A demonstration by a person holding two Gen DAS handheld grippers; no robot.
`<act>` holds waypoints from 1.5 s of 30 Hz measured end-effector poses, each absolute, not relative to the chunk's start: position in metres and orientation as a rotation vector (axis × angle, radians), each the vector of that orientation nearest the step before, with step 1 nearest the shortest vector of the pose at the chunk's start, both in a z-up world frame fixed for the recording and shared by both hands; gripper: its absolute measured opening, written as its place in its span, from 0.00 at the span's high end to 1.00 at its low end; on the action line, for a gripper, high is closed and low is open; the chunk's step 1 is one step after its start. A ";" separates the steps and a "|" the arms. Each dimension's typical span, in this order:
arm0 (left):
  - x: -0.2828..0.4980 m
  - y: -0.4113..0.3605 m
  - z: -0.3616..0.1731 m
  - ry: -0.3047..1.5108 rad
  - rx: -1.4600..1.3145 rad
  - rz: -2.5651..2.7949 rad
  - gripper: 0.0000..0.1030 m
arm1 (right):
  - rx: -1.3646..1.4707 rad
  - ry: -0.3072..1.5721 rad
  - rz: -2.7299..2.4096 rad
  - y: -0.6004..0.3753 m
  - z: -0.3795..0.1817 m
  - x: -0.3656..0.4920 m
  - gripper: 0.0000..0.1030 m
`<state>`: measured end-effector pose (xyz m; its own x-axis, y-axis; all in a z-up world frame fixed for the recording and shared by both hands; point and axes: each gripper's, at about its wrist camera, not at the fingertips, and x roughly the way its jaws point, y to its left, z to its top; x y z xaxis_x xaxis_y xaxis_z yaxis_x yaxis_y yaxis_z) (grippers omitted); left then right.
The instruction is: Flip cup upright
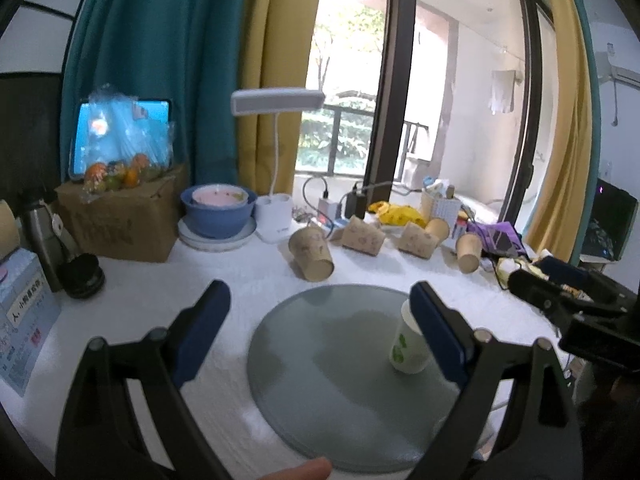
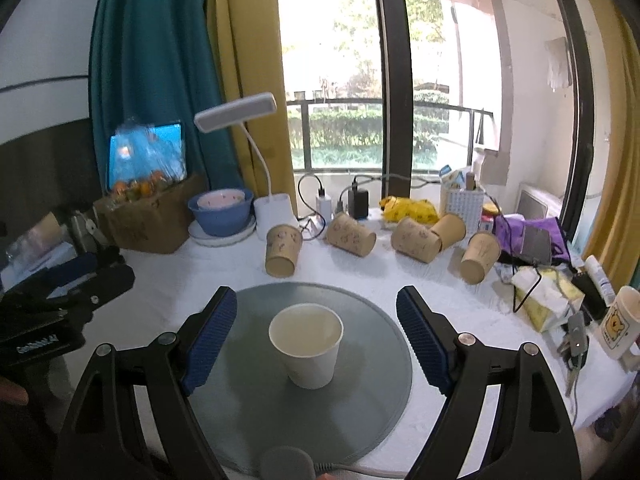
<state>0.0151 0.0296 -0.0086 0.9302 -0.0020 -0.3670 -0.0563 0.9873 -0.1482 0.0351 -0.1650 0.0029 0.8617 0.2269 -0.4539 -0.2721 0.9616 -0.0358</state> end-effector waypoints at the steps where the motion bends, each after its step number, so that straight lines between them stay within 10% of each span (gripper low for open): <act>1: 0.014 0.030 -0.007 0.368 -0.157 0.028 0.10 | -0.101 0.459 0.260 -0.166 0.005 0.034 0.18; 45: -0.001 0.019 0.014 0.281 -0.099 0.013 0.10 | -0.085 0.418 0.242 -0.173 0.019 0.022 0.18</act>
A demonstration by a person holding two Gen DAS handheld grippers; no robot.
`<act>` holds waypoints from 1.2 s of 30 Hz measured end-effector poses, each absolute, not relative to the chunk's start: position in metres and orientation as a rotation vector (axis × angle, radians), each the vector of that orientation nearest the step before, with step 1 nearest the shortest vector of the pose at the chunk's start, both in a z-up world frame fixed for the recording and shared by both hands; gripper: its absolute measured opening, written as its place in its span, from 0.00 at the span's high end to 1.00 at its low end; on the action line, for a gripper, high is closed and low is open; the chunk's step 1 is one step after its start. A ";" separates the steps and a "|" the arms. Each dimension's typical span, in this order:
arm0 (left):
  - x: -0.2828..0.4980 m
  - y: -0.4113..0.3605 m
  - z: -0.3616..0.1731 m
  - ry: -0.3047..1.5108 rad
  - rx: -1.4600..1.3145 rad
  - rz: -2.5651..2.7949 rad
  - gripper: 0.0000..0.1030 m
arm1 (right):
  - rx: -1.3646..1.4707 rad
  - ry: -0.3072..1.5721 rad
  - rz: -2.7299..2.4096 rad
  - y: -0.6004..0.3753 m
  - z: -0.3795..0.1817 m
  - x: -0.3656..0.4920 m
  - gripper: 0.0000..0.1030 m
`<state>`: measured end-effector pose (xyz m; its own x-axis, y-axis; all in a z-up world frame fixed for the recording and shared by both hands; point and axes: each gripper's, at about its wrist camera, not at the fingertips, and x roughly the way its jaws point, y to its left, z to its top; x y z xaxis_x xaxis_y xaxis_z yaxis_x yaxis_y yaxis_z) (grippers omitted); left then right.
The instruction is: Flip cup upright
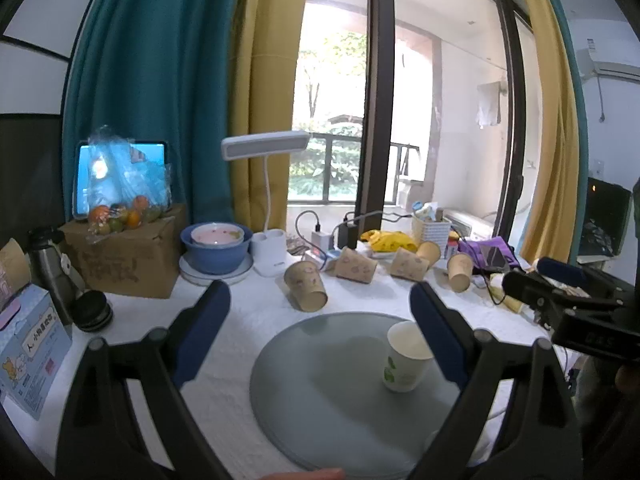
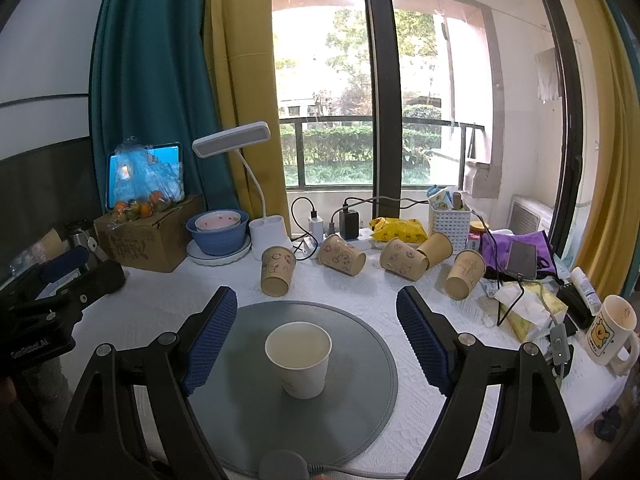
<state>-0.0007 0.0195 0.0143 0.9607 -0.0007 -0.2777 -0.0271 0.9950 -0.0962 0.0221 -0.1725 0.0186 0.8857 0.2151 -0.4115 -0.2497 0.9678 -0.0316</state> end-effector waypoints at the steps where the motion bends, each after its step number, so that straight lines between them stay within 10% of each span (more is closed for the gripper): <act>1: -0.001 0.019 0.014 0.281 -0.099 0.013 0.10 | -0.085 0.418 0.242 -0.172 0.019 0.022 0.18; 36: -0.005 0.021 0.011 0.269 -0.104 0.009 0.10 | -0.086 0.426 0.242 -0.170 0.017 0.024 0.18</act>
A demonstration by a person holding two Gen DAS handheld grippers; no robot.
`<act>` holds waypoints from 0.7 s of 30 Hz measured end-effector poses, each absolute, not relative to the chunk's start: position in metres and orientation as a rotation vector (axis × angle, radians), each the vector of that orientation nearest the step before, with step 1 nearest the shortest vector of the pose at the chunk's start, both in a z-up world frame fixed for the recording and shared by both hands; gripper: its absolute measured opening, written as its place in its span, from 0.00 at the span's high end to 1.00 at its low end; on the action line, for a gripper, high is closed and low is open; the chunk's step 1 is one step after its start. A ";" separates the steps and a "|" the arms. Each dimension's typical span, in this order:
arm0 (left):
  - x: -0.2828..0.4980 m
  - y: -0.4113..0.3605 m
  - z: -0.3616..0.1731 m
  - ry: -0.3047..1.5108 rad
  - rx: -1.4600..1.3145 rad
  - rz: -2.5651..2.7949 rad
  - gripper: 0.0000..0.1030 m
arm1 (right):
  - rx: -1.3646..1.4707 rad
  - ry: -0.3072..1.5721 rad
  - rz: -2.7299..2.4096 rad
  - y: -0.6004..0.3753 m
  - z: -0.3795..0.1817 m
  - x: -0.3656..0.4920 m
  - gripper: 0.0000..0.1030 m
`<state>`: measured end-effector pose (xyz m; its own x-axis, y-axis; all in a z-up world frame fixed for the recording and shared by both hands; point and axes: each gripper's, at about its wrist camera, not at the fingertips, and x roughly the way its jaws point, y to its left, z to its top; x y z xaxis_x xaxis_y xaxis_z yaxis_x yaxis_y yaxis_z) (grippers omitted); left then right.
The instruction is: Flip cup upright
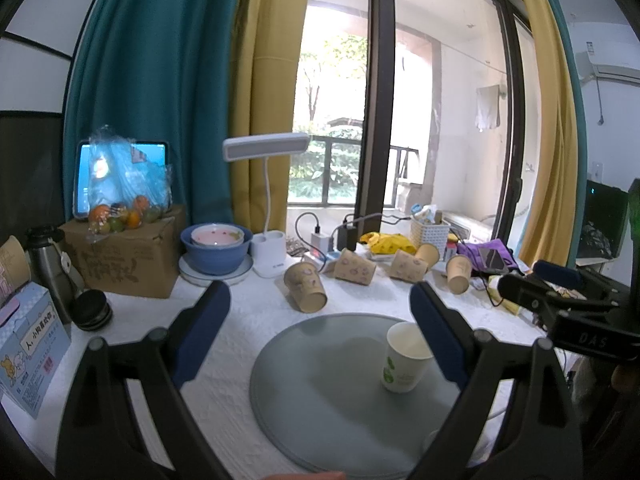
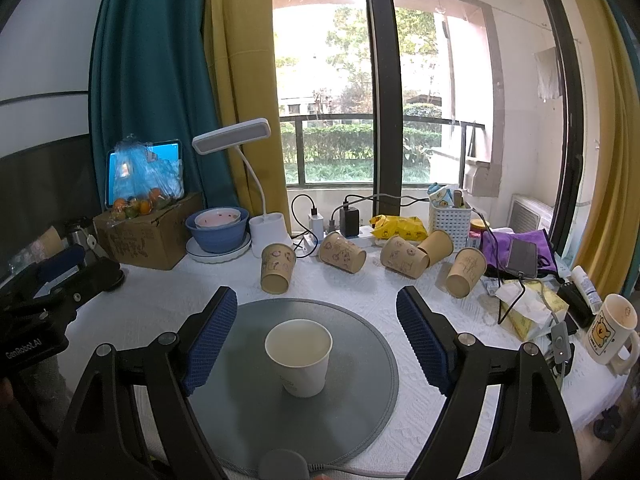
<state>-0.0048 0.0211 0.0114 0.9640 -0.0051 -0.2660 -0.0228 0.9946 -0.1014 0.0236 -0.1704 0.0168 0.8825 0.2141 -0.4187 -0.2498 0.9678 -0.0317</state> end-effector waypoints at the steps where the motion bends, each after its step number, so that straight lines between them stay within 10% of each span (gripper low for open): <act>1: -0.005 0.021 0.012 0.270 -0.104 0.009 0.10 | -0.086 0.426 0.241 -0.171 0.016 0.023 0.18; 21: -0.005 0.022 0.012 0.270 -0.104 0.007 0.10 | -0.085 0.429 0.242 -0.170 0.016 0.024 0.18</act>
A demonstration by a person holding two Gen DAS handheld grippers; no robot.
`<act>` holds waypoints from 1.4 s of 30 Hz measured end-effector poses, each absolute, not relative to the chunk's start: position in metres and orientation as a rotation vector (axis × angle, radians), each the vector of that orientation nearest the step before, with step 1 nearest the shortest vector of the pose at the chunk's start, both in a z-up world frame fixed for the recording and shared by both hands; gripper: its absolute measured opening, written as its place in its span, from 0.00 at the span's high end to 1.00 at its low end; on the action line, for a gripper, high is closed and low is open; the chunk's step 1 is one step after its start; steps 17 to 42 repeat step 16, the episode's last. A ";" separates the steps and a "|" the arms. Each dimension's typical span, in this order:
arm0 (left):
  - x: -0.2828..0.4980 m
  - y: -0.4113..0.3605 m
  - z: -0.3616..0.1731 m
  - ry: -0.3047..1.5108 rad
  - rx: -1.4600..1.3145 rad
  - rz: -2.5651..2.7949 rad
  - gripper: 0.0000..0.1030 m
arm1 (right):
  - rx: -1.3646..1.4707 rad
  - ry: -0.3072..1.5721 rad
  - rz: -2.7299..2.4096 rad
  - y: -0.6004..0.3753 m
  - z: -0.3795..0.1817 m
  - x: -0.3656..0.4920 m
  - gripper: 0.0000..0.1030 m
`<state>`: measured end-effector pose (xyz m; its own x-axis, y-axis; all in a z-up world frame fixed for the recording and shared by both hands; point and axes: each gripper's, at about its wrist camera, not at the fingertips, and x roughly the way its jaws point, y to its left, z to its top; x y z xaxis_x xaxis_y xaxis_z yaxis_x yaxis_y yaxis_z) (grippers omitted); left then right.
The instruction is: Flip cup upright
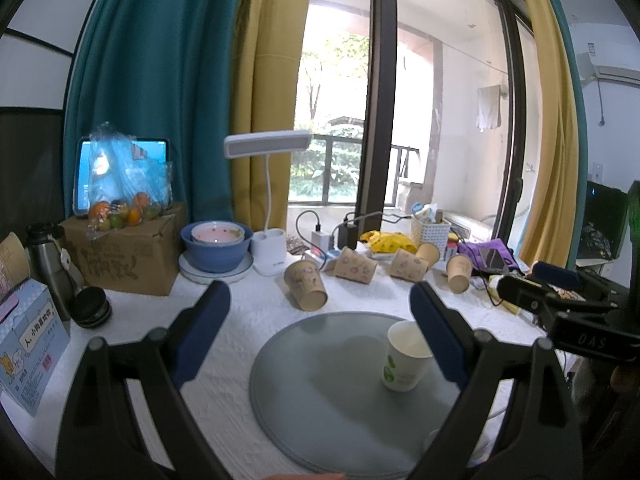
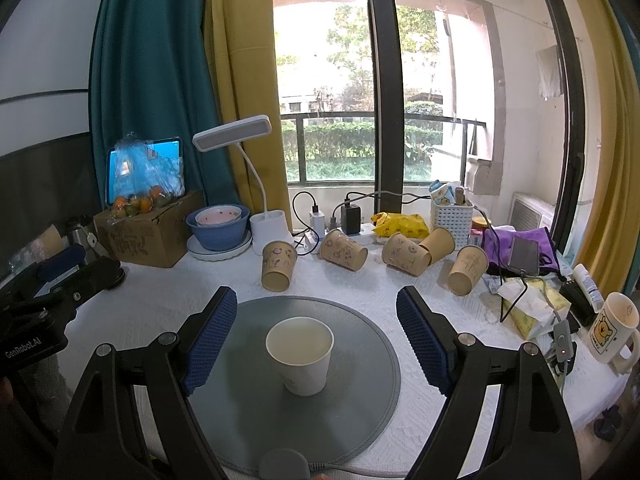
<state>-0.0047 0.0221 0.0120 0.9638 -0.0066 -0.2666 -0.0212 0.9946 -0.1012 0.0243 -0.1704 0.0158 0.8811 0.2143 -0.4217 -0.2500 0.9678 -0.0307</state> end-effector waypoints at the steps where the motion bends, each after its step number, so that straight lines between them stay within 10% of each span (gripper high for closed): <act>1: -0.005 0.022 0.012 0.269 -0.103 0.007 0.10 | -0.085 0.429 0.242 -0.171 0.016 0.024 0.18; 42: -0.007 0.018 0.006 0.251 -0.088 -0.009 0.10 | -0.084 0.442 0.269 -0.171 0.009 0.024 0.18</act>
